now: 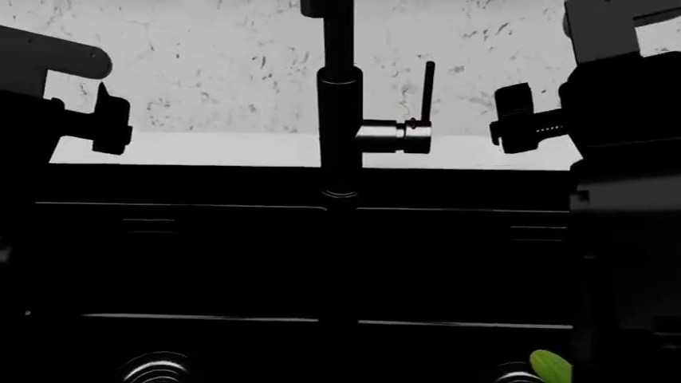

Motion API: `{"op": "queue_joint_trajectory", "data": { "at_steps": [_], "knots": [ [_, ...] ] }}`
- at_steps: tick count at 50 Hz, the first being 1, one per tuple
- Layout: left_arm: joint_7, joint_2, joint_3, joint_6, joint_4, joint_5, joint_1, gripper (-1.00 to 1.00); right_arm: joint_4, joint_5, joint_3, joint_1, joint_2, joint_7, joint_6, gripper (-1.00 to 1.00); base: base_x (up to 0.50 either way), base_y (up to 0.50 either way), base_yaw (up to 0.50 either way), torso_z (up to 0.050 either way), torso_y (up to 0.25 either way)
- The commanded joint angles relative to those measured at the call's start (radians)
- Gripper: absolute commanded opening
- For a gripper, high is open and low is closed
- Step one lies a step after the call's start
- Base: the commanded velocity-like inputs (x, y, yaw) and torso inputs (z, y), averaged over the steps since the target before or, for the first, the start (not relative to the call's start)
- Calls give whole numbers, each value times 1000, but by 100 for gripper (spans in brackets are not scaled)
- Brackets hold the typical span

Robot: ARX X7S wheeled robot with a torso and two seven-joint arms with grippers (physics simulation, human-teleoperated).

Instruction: Pick the vegetables from the sink and place them on the cutting board.

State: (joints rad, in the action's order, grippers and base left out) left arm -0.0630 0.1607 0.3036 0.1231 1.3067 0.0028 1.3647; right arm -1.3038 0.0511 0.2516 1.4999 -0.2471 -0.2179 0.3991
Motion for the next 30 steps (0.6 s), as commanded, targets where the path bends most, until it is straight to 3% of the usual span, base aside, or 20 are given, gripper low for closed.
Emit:
{"op": "queue_joint_trajectory", "data": {
  "at_steps": [1,5,10,14,17,22,24,30],
  "knots": [
    [33,33,-2,7,2,-8,2,100,59,-12,32,11,-27,-65,52,100,500,0,0,50,0],
    [49,50,6,0,2,-1,9,100,501,-41,18,-133,-117,-153,329,100,227,0,0,50,0],
    [139,87,38,-6,2,13,6,100,988,-58,101,-264,-260,-324,685,100,0,0,0,50,0],
    [250,118,80,-50,-4,31,24,100,1212,-72,213,-276,-371,-451,856,100,0,0,0,50,0],
    [453,275,66,313,-448,-48,-201,100,1411,-107,333,-230,-474,-578,1010,100,0,0,0,33,0],
    [657,496,92,603,-1193,-130,-361,100,1649,-144,473,-235,-619,-675,1144,100,0,0,0,0,0],
    [717,567,72,693,-1303,-180,-389,100,1683,-221,503,-190,-659,-694,1171,100,0,0,0,0,0],
    [825,695,84,797,-1453,-226,-397,100,1691,-1029,818,213,-781,-246,1170,100,0,0,0,0,0]
  ]
}}
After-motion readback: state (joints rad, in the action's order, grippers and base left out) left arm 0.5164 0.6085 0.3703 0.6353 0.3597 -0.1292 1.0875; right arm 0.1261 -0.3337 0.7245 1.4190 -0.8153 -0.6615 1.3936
